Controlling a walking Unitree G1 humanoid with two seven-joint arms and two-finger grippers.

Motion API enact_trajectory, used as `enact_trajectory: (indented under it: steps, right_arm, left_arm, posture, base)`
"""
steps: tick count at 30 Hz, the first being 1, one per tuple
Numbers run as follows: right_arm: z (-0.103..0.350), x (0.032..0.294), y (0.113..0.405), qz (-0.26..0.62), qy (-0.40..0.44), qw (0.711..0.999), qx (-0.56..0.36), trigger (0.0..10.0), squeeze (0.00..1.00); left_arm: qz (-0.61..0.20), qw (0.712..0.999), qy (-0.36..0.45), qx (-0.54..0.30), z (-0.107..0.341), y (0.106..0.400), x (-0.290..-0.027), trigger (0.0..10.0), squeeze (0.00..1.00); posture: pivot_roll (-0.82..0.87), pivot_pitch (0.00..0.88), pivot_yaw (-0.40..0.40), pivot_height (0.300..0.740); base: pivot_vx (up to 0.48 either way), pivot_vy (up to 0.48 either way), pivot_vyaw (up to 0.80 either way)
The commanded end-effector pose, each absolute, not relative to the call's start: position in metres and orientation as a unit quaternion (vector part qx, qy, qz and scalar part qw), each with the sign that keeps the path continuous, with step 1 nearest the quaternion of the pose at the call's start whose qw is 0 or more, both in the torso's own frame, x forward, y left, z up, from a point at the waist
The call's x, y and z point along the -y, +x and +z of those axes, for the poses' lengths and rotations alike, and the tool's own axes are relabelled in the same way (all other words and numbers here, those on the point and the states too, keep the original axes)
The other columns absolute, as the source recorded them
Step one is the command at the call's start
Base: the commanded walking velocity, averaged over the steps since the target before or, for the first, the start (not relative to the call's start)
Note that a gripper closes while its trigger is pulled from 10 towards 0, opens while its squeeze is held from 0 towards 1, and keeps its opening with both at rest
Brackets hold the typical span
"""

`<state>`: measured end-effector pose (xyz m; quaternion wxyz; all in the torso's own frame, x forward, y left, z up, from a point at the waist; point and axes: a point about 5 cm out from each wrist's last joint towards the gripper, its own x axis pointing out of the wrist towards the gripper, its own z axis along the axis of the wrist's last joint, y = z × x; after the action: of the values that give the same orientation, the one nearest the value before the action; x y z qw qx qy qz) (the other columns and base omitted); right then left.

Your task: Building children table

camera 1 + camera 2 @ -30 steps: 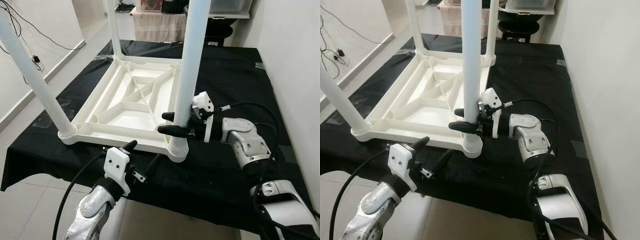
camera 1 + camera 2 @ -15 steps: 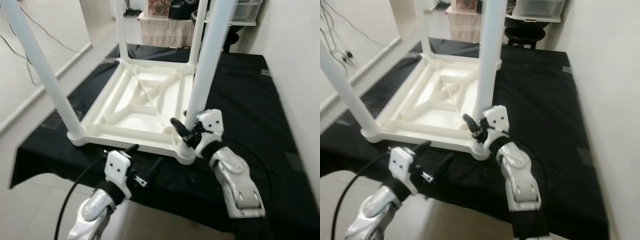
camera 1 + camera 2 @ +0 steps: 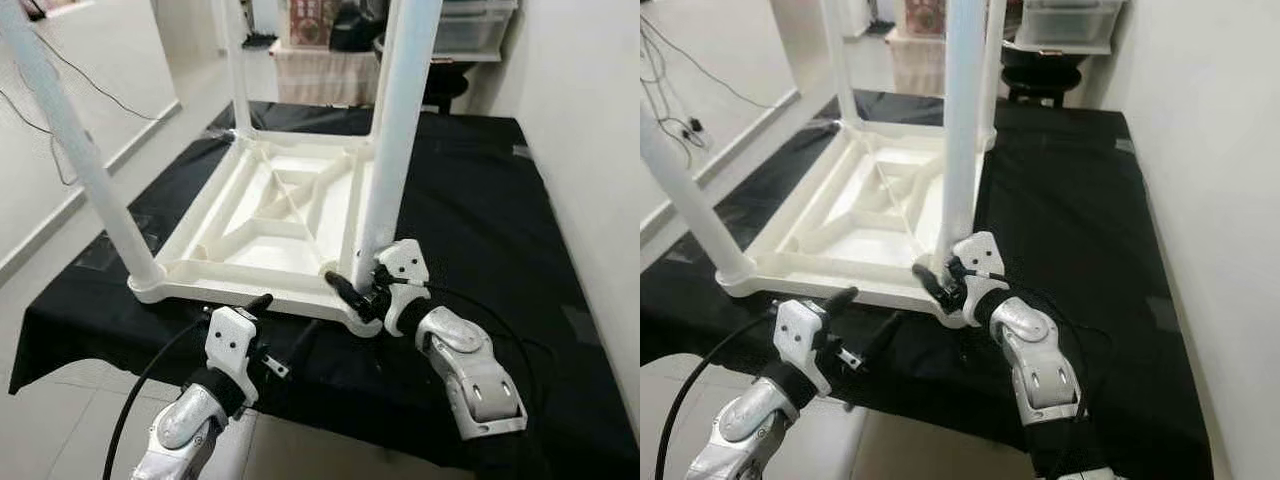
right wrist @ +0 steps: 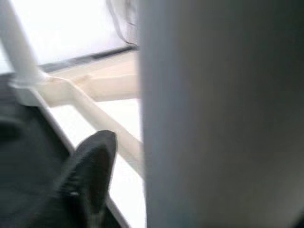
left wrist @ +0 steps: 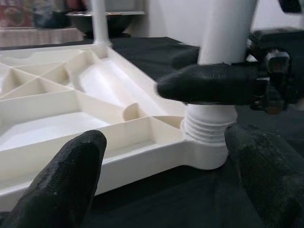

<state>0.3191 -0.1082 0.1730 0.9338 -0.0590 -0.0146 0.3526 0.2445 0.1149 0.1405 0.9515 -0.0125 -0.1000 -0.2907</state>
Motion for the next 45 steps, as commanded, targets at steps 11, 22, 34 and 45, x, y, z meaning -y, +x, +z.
enact_trajectory:
  steps: [11, 22, 34, 45]
  right_arm:
    - [0.218, 0.110, 0.342, 0.601, -0.091, 0.793, 0.039, 10.0, 0.00]
    - [0.226, 0.110, 0.354, 0.630, -0.082, 0.771, 0.043, 0.0, 0.00]
    - [0.198, 0.152, 0.351, 0.250, -0.094, 0.963, 0.023, 0.0, 0.00]
    - [0.153, 0.108, 0.322, 0.217, -0.106, 0.970, -0.019, 0.0, 0.00]
  left_arm:
    - [-0.294, 0.951, -0.016, 0.096, 0.140, 0.243, -0.113, 10.0, 0.00]
    - [-0.292, 0.951, -0.018, 0.098, 0.141, 0.242, -0.111, 10.0, 0.00]
    - [-0.290, 0.951, -0.017, 0.101, 0.143, 0.242, -0.114, 10.0, 0.00]
    - [-0.300, 0.949, -0.015, 0.095, 0.141, 0.246, -0.117, 10.0, 0.00]
  posture:
    - [0.01, 0.140, -0.003, 0.740]
    - [0.02, 0.151, -0.009, 0.740]
    - [-0.02, 0.175, -0.012, 0.740]
    - [-0.01, 0.156, 0.010, 0.740]
  base:
    - [0.000, 0.000, 0.00]
    - [0.000, 0.000, 0.00]
    - [0.000, 0.000, 0.00]
    - [0.000, 0.000, 0.00]
